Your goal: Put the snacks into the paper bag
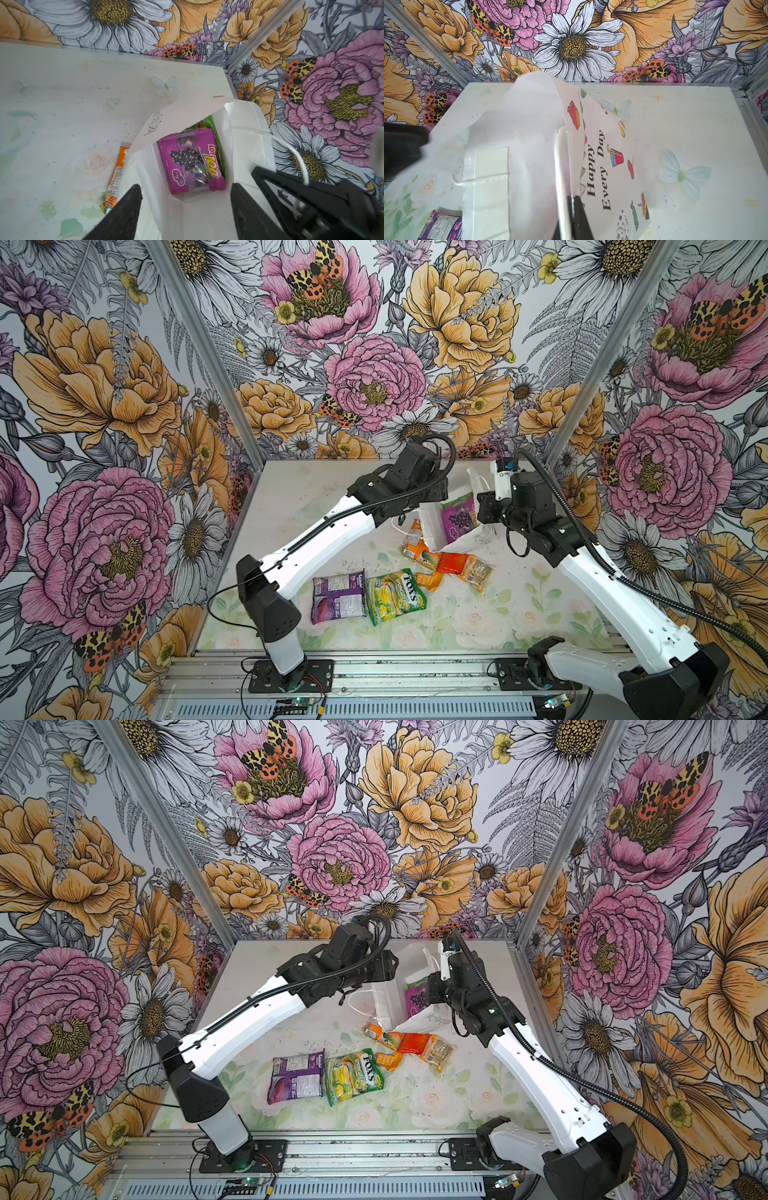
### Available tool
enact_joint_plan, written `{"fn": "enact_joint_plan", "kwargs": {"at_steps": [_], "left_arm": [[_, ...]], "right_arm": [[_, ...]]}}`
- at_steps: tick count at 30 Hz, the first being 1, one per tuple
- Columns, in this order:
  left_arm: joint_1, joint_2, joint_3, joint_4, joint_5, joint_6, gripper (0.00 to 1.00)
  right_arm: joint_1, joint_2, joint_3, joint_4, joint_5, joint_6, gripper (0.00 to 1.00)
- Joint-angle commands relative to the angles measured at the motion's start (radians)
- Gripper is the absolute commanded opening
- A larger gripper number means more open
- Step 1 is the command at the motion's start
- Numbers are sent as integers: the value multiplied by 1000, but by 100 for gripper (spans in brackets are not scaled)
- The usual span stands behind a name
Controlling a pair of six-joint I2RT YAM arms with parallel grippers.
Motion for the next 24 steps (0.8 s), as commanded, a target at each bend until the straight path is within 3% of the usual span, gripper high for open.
{"fn": "enact_joint_plan", "kwargs": {"at_steps": [1,5,10,18,21,24], "left_arm": [[9,-85,-68,-21,-78,-41,74],[48,-103,-150,-28,-10,-124,77],[15,-92,-181,-31,36,-153,82],[12,-15,-219,-31,140,-191,82],[6,20,-204,-30,157,-191,78],[7,58,-189,-29,180,-190,66]], "right_arm": [[-1,-34,-2,55,22,0,0],[-2,-24,5,54,32,2,0],[-1,-18,10,50,38,19,0],[-1,-12,9,50,39,23,0],[-1,-13,7,50,45,22,0],[-2,-9,8,47,65,22,0]]}}
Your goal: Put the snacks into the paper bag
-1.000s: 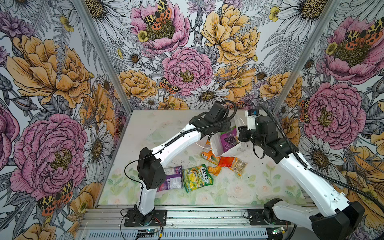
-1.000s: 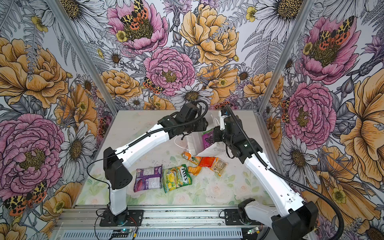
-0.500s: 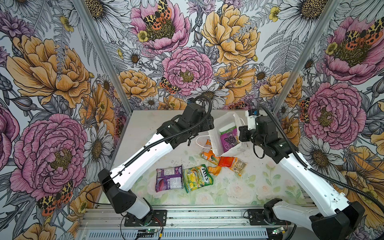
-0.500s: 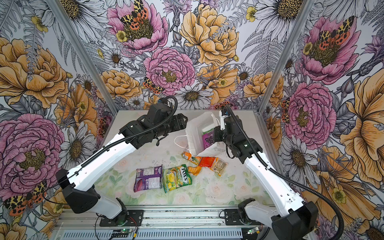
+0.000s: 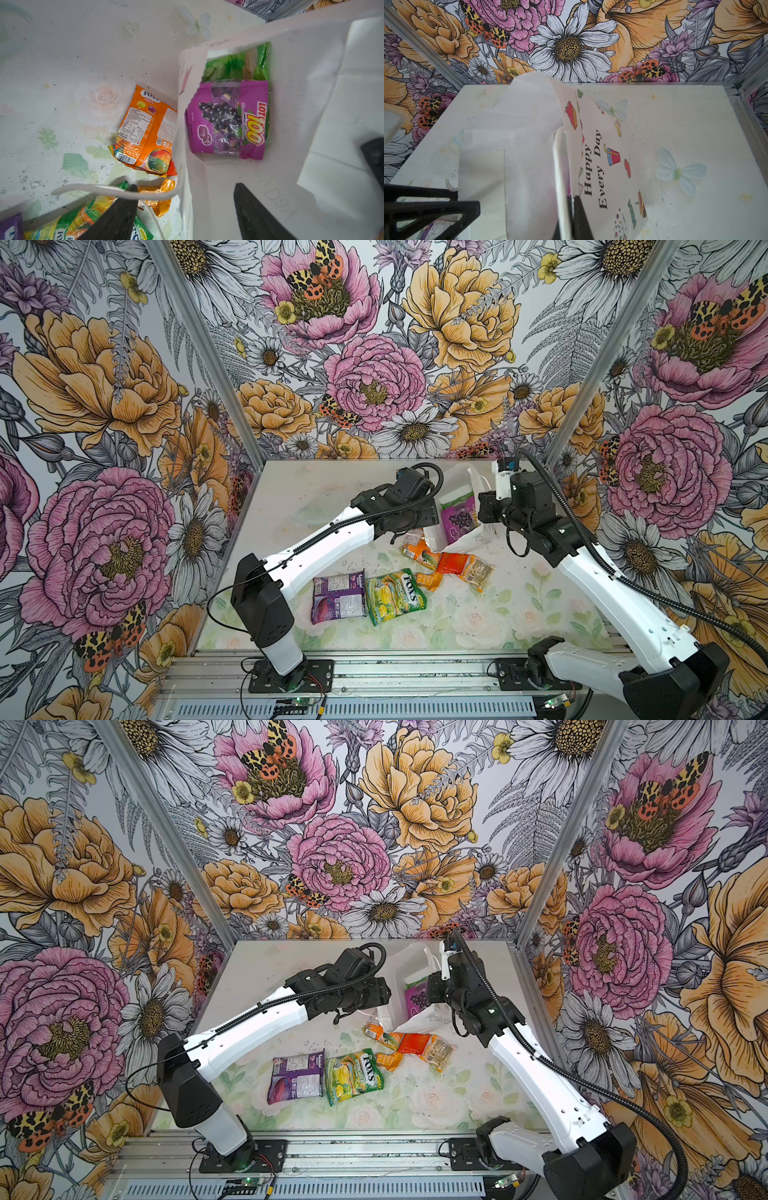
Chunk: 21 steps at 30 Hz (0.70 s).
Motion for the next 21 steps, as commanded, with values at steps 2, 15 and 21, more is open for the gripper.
{"fn": "enact_joint_plan", "kwargs": {"at_steps": [2,15,21], "left_arm": [[-8,54,56,4,70,8,54],[-45,192,261,3,120,20,0],[-106,268,450,2,120,40,0]], "right_arm": [[-2,-10,7,44,50,8,0],[-34,-3,82,-62,214,-17,0],[-46,-39,197,-211,310,-40,0]]}}
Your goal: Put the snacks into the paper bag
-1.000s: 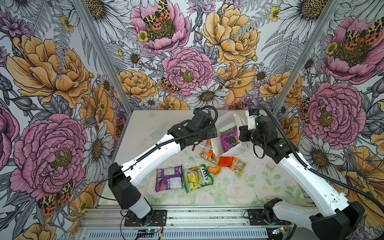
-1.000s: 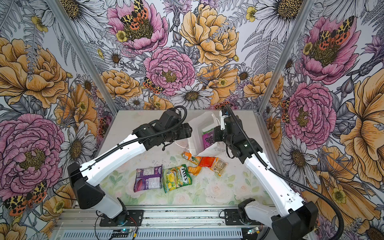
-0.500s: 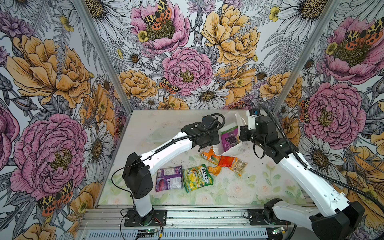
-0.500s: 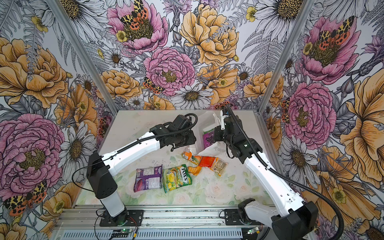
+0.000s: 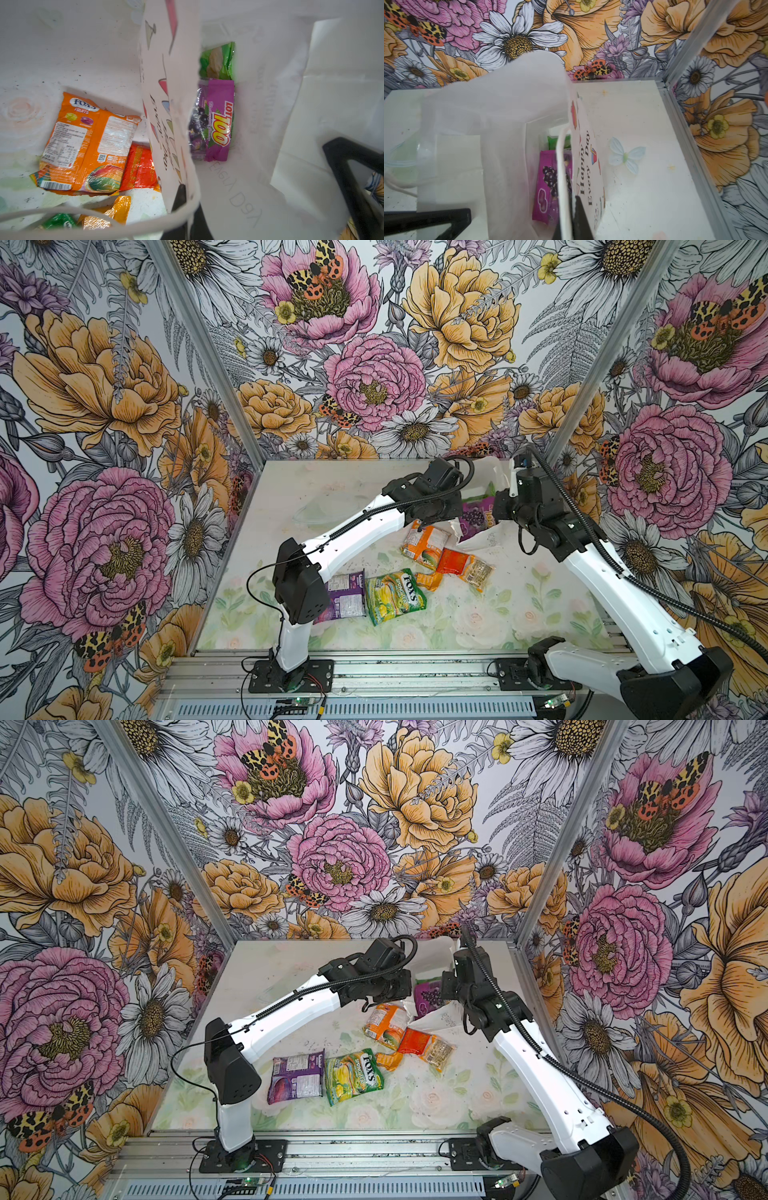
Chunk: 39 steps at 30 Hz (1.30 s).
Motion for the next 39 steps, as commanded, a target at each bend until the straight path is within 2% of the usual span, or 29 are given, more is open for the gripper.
{"fn": "enact_joint_plan", "kwargs": {"at_steps": [1,7,15,24,28,34,39], "left_arm": [[-44,24,107,26,24,27,0],[-97,97,247,27,39,51,0],[-126,163,281,26,86,39,0],[-128,145,141,24,83,7,0],[-118,100,86,24,33,5,0],[-64,-34,-73,26,-37,4,0],[-12,-194,-249,28,-20,4,0]], "right_arm": [[0,-56,105,-53,108,-29,0],[-4,-113,136,-189,234,8,0],[-33,-170,51,-281,268,76,0],[-37,-161,-36,-284,88,127,0],[-29,-140,-43,-262,6,135,0],[3,-116,-42,-210,-93,166,0],[31,-88,-43,-160,-175,217,0]]}}
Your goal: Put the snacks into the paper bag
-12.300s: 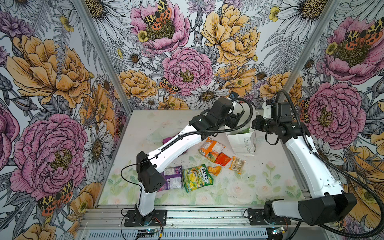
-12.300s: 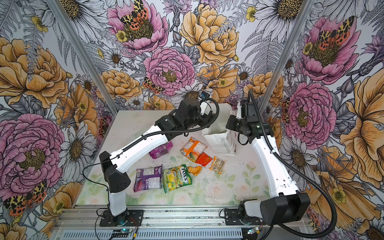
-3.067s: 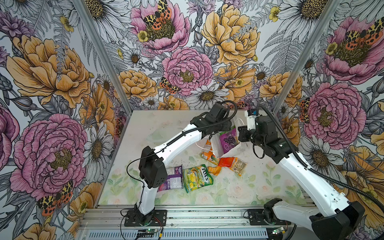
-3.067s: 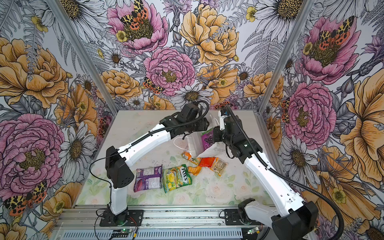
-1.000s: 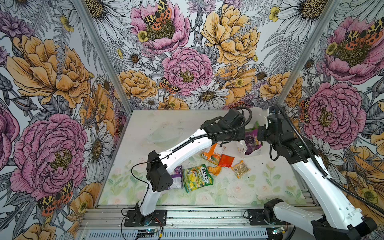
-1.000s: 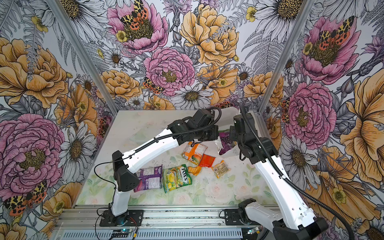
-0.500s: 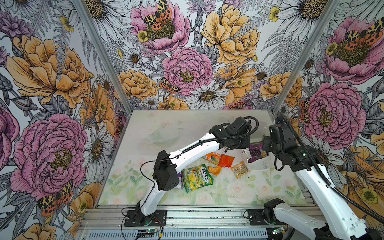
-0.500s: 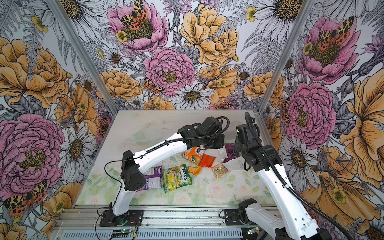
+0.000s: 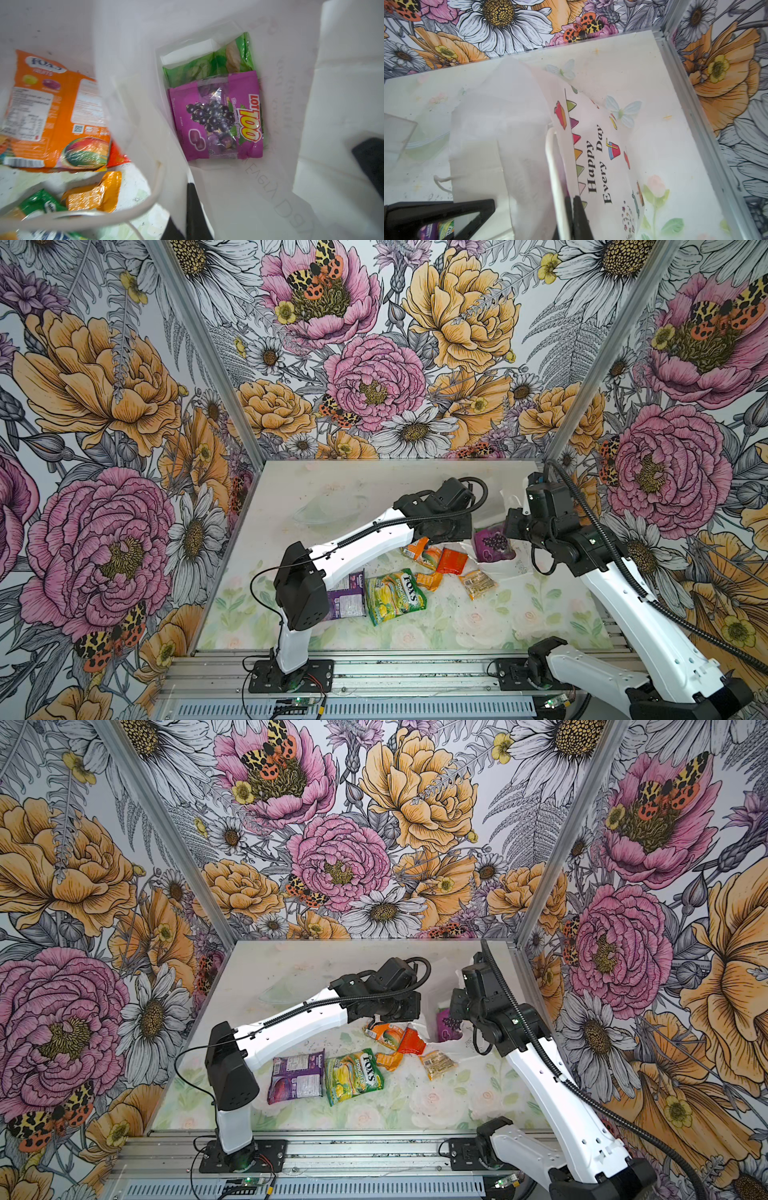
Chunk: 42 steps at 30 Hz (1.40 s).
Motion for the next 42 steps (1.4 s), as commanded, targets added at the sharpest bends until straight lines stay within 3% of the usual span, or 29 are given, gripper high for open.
{"fn": "enact_joint_plan", "kwargs": {"at_steps": [1,10,18,22,30,42], "left_arm": [[50,-142,-93,20,-50,-6,0],[171,-390,-323,19,-86,16,0],[251,-481,-352,-5,-116,67,0],[227,-416,-262,-73,-149,94,0],[159,-260,-60,-158,-159,124,0],[129,-55,240,-255,-180,155,0]], "right_arm": [[33,22,-4,55,-102,65,0],[214,139,28,172,-116,158,0],[303,242,110,207,-38,159,0],[278,227,115,207,3,133,0],[189,214,96,205,-28,83,0],[-13,169,47,202,-217,54,0]]}}
